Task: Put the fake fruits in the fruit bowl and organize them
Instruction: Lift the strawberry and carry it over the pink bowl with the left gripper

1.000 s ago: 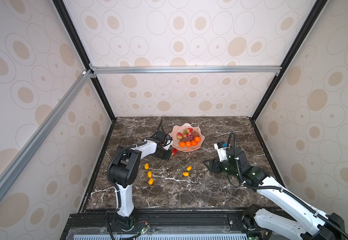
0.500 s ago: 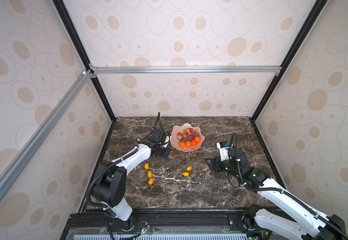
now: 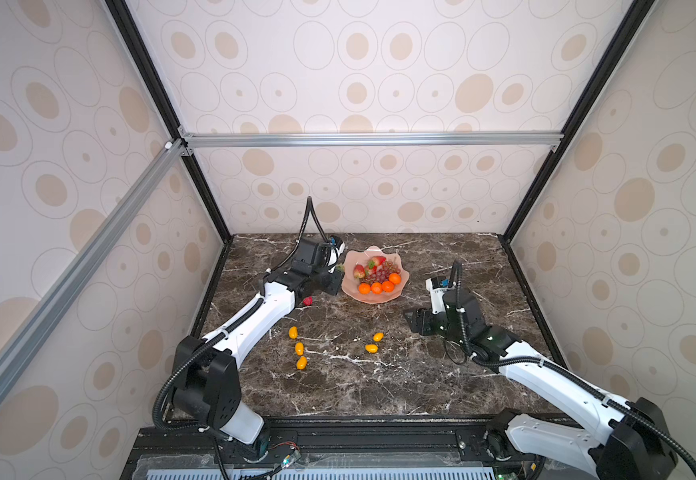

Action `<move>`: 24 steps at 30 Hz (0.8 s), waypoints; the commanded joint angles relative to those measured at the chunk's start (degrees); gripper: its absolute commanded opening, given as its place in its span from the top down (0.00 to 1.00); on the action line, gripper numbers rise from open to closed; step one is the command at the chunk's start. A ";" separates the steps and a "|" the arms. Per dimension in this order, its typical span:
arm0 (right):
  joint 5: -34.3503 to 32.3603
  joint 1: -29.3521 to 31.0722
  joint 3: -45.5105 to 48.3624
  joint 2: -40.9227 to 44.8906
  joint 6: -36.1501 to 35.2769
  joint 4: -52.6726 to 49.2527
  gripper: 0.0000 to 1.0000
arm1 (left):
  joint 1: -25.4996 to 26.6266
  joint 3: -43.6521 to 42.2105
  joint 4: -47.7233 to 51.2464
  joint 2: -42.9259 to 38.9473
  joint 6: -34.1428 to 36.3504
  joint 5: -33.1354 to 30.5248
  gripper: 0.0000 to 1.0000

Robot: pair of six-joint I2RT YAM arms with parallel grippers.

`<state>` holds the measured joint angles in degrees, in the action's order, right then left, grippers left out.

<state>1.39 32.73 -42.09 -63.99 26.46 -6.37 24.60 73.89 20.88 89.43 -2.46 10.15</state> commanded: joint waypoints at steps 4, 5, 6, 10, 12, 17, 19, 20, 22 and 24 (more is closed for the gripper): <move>1.84 -0.79 -4.95 -4.58 1.67 3.21 0.29 | 0.27 6.12 -3.64 5.05 3.09 2.25 1.00; 1.40 -0.88 -5.39 -5.08 1.67 3.16 0.29 | 0.26 6.98 -3.85 6.32 3.37 2.35 1.00; 0.93 -1.17 -5.99 -5.60 1.86 3.09 0.29 | 0.26 7.88 -4.20 7.68 3.66 2.52 1.00; 0.72 -3.14 -7.57 -6.80 2.76 2.03 0.29 | 0.27 11.41 -6.27 13.61 4.29 4.06 1.00; 0.90 -3.58 -7.77 -6.69 2.77 1.76 0.29 | 0.27 13.14 -7.28 16.41 4.41 4.34 1.00; 0.46 -4.41 -7.70 -4.90 1.30 -0.05 0.29 | 0.27 18.98 -9.22 23.77 4.02 5.07 1.00; 0.21 -4.64 -7.56 -4.00 0.80 -0.89 0.29 | 0.30 21.71 -9.34 26.67 3.95 5.58 1.00; 0.04 -4.67 -7.49 -3.64 0.59 -1.17 0.29 | 0.25 22.82 -9.36 27.87 3.88 5.53 1.00; 0.02 -4.92 -7.18 -3.00 0.22 -1.69 0.29 | 0.36 24.94 -9.62 30.13 3.97 4.84 1.00; -0.07 -5.04 -7.06 -2.51 -0.09 -2.52 0.29 | 0.37 26.41 -9.63 31.86 4.06 4.34 1.00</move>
<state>2.26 28.10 -48.60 -68.16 27.42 -7.05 24.67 96.71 12.49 120.07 -0.16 14.46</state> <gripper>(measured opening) 0.713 0.049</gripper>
